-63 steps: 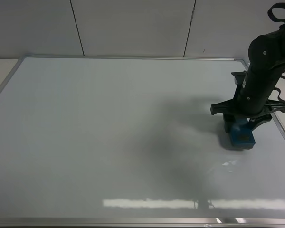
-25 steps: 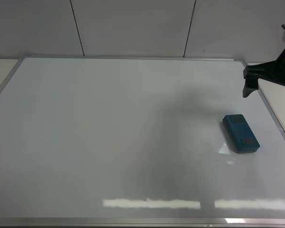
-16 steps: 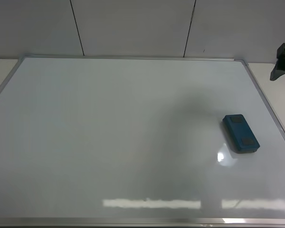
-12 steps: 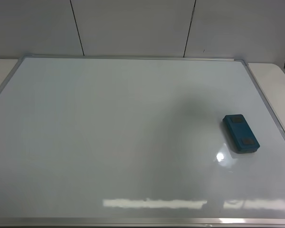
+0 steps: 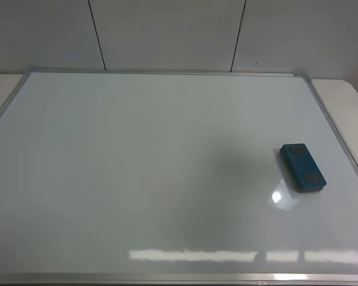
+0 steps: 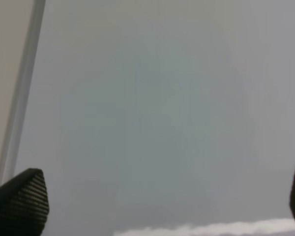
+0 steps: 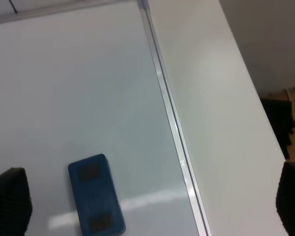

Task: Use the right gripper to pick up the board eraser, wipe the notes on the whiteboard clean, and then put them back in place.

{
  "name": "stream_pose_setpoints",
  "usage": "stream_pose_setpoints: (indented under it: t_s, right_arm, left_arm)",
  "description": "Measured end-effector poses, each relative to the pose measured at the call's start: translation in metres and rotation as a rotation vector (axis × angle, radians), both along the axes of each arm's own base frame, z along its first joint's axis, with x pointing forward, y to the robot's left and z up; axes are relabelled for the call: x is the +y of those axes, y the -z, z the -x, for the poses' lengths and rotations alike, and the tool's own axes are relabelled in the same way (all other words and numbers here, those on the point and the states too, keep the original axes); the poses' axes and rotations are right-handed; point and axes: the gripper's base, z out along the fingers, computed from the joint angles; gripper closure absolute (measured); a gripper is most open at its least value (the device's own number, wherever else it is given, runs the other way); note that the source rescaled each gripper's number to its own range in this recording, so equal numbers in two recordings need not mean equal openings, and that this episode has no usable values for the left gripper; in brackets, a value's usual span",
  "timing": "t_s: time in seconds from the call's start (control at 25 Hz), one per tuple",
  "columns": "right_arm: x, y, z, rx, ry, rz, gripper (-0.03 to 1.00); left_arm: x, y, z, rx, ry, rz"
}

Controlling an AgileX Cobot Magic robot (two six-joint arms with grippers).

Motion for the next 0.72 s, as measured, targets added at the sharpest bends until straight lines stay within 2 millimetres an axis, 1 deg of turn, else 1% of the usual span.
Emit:
stream_pose_setpoints:
  t_s: [0.16, 0.32, 0.44, 0.52, 0.72]
  right_arm:
    - [-0.003, 0.002, 0.044, -0.089, 0.019, 0.03, -0.03]
    - [-0.005, 0.008, 0.074, -0.164, 0.035, 0.048, -0.03]
    - [-0.006, 0.014, 0.085, -0.197, 0.037, 0.049, -0.03]
    - [-0.006, 0.02, 0.088, -0.198, 0.038, 0.049, -0.03]
    - [-0.006, 0.034, 0.082, -0.165, 0.039, 0.044, -0.03]
  left_arm:
    - [0.0, 0.0, 0.0, 0.0, 0.0, 0.0]
    - [0.0, 0.0, 0.0, 0.0, 0.0, 0.0]
    - [0.0, 0.0, 0.0, 0.0, 0.0, 0.0]
    - [0.0, 0.0, 0.0, 0.0, 0.0, 0.0]
    - [0.0, 0.0, 0.0, 0.0, 0.0, 0.0]
